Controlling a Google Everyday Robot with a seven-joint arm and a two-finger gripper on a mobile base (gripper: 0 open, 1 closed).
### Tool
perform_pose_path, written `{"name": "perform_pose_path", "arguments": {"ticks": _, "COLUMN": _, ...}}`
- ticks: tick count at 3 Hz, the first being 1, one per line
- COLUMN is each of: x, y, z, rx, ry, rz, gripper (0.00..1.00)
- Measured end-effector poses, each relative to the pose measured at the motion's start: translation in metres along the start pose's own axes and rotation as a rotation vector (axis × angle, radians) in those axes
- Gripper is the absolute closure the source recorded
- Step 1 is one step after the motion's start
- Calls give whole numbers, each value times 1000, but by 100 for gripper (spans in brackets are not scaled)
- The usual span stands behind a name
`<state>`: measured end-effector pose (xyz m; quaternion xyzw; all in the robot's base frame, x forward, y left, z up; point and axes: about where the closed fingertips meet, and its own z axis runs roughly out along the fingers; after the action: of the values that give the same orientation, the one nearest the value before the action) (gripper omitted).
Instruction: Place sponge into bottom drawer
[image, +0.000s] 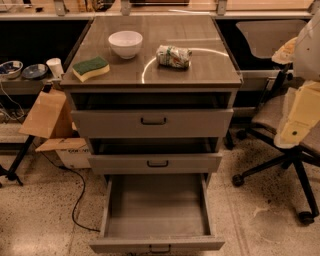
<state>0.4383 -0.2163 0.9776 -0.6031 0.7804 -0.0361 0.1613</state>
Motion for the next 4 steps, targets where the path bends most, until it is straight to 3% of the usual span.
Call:
{"name": "perform_pose_path", "arguments": {"ticks": 1, "x": 0, "y": 0, "z": 0, "rx": 0, "ry": 0, "rz": 0, "gripper": 0}}
{"name": "perform_pose_path", "arguments": {"ticks": 2, "x": -21, "y": -20, "z": 1, "rx": 37, "ry": -74, "rz": 22, "gripper": 0}}
{"name": "perform_pose_path", "arguments": {"ticks": 3, "x": -53, "y": -50, "z": 6, "rx": 63, "ry": -134, "rz": 48, "gripper": 0}}
{"name": "perform_pose_path", "arguments": {"ticks": 4, "x": -103, "y": -82, "z": 9, "rx": 85, "ry": -188, "rz": 139, "gripper": 0}}
